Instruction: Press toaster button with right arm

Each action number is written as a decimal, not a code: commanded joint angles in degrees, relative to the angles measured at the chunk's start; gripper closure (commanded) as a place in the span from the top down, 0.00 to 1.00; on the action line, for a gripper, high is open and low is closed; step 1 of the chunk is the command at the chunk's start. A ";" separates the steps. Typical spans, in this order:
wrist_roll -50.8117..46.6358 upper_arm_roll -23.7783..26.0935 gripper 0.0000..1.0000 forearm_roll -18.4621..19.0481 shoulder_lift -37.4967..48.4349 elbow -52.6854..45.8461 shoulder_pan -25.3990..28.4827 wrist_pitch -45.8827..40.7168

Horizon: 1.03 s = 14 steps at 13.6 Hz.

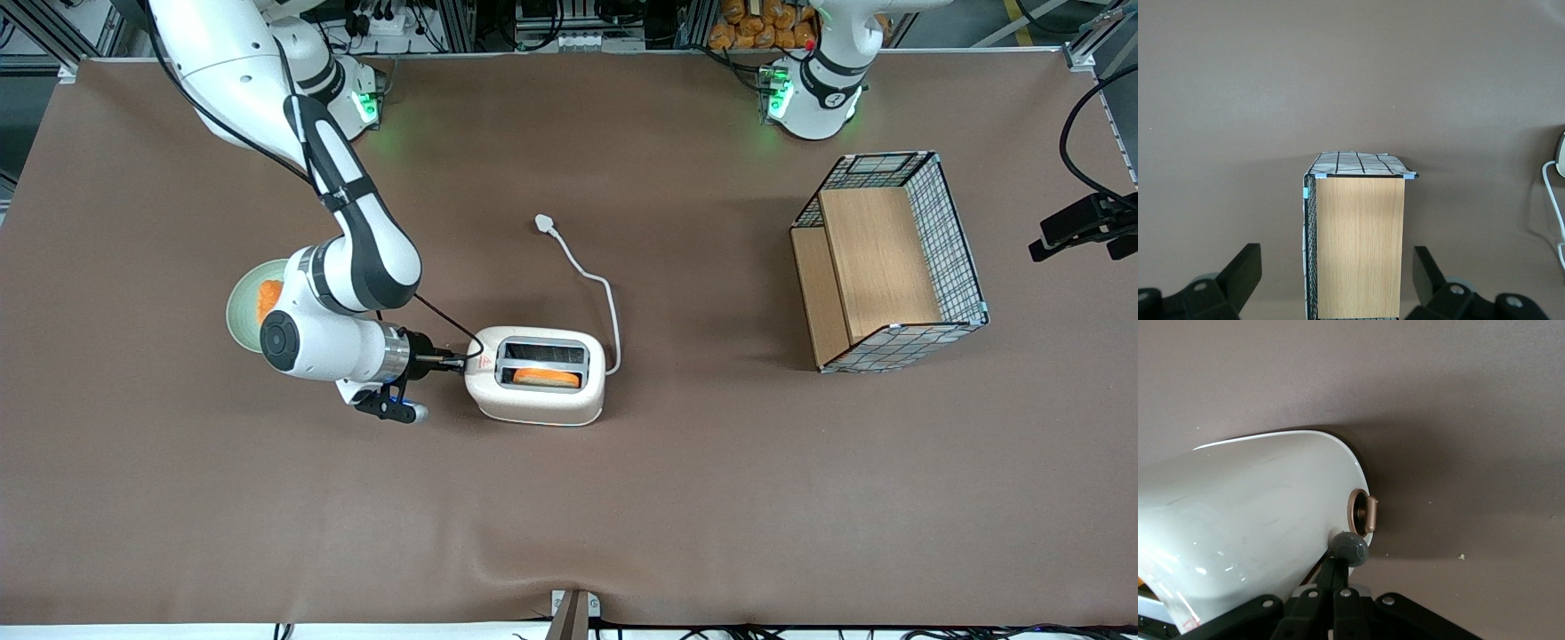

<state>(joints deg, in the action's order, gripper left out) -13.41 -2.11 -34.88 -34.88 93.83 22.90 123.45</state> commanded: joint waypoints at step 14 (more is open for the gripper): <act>7.26 0.53 0.00 -8.89 -3.26 -0.67 -3.91 3.56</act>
<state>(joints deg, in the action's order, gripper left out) -7.77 -1.80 -41.70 -37.38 94.00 18.96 126.38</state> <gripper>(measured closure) 0.991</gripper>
